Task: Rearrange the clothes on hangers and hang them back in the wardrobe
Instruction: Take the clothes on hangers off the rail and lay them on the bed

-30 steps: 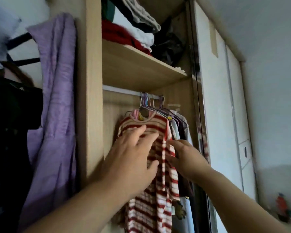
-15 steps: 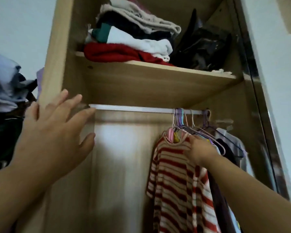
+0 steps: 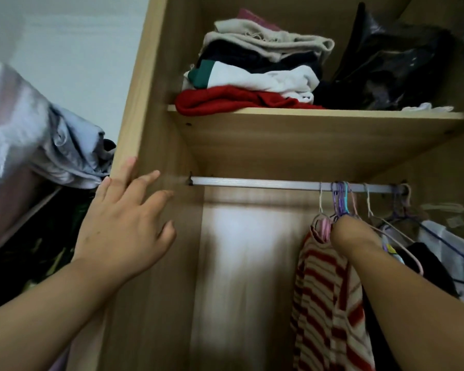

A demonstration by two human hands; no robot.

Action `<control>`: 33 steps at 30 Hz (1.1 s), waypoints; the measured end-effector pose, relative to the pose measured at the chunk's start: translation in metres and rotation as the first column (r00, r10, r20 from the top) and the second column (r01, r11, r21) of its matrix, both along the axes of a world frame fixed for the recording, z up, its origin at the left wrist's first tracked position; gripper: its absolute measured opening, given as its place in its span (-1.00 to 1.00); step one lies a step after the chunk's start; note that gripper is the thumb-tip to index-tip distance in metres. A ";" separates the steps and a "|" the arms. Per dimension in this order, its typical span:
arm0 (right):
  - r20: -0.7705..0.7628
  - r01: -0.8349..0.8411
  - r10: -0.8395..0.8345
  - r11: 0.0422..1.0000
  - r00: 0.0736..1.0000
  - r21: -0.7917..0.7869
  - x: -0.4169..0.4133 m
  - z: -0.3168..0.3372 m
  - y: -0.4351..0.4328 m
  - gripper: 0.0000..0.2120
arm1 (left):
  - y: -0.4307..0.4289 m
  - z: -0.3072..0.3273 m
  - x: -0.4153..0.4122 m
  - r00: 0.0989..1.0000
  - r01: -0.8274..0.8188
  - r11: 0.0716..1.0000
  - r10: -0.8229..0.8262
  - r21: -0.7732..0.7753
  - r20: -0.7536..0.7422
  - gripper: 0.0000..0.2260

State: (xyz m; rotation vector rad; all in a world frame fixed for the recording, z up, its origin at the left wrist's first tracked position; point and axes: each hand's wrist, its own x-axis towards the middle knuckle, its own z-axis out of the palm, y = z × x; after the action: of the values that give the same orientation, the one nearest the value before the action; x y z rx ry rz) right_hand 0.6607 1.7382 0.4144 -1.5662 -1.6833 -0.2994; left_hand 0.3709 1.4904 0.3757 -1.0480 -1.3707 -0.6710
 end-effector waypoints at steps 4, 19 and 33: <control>-0.042 -0.013 0.015 0.999 0.999 0.040 0.001 0.002 -0.004 -0.73 | 0.001 0.002 -0.003 1.000 -0.017 1.000 0.017 0.005 -0.017 -0.55; 0.084 -0.157 0.138 0.943 0.987 0.294 0.062 -0.010 -0.069 -0.72 | 0.000 -0.003 0.021 0.994 0.089 0.996 -0.089 0.007 0.059 -0.60; 0.223 -0.073 0.047 0.991 0.974 0.111 0.117 -0.145 -0.237 -0.61 | 0.133 -0.111 0.114 0.645 0.764 0.482 -0.555 -0.429 0.525 -0.55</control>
State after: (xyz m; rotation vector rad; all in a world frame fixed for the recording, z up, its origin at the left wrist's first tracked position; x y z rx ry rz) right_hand 0.7777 1.5009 0.2695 -1.4337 -1.8427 -0.5489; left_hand 0.4847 1.6234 0.2650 -2.1901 -1.4766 -1.0264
